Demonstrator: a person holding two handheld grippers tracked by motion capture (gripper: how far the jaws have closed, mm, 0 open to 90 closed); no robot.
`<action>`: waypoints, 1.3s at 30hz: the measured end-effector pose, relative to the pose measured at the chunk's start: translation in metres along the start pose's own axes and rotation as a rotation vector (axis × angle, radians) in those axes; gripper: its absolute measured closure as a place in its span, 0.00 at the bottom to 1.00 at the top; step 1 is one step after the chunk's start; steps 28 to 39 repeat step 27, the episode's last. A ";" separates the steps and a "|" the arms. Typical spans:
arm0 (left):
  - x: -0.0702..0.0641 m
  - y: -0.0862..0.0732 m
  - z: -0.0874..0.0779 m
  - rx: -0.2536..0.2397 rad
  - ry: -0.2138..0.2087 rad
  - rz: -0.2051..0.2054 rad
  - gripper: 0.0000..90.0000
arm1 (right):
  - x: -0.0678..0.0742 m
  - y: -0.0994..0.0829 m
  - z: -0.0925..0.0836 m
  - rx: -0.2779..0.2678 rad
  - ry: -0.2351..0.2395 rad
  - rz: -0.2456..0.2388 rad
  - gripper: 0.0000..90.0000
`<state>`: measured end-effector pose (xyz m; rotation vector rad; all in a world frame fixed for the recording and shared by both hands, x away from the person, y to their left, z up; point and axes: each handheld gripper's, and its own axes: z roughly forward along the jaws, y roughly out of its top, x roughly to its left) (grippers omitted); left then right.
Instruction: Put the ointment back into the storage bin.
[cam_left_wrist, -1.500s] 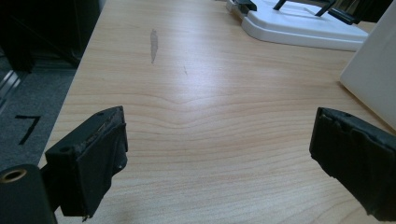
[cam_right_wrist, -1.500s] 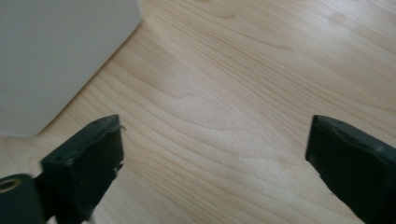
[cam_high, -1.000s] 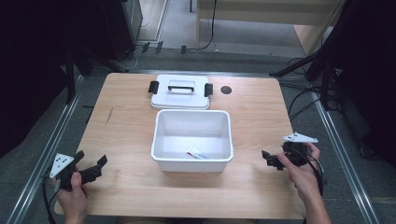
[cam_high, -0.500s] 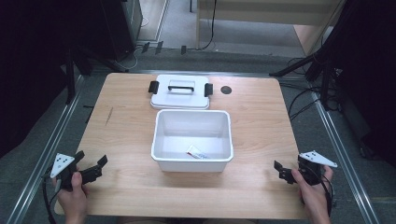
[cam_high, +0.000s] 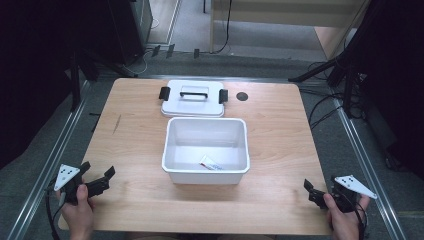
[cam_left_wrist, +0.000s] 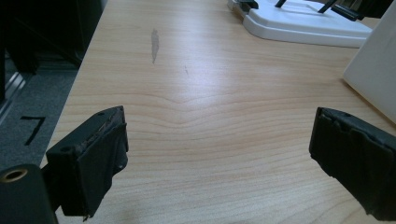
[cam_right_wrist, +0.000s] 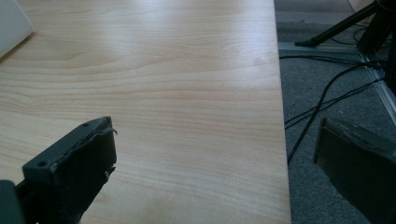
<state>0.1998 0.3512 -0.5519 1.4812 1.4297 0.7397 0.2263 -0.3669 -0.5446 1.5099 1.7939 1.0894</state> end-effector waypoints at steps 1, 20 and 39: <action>0.000 0.000 0.000 -0.001 0.000 0.000 0.05 | 0.000 -0.001 -0.001 -0.002 -0.004 0.004 0.00; 0.000 0.000 0.000 -0.002 -0.003 -0.002 0.05 | 0.008 -0.006 -0.007 -0.054 -0.093 -0.017 0.15; 0.000 0.000 0.000 0.003 -0.004 0.002 0.05 | 0.006 -0.007 -0.007 -0.062 -0.087 -0.006 0.15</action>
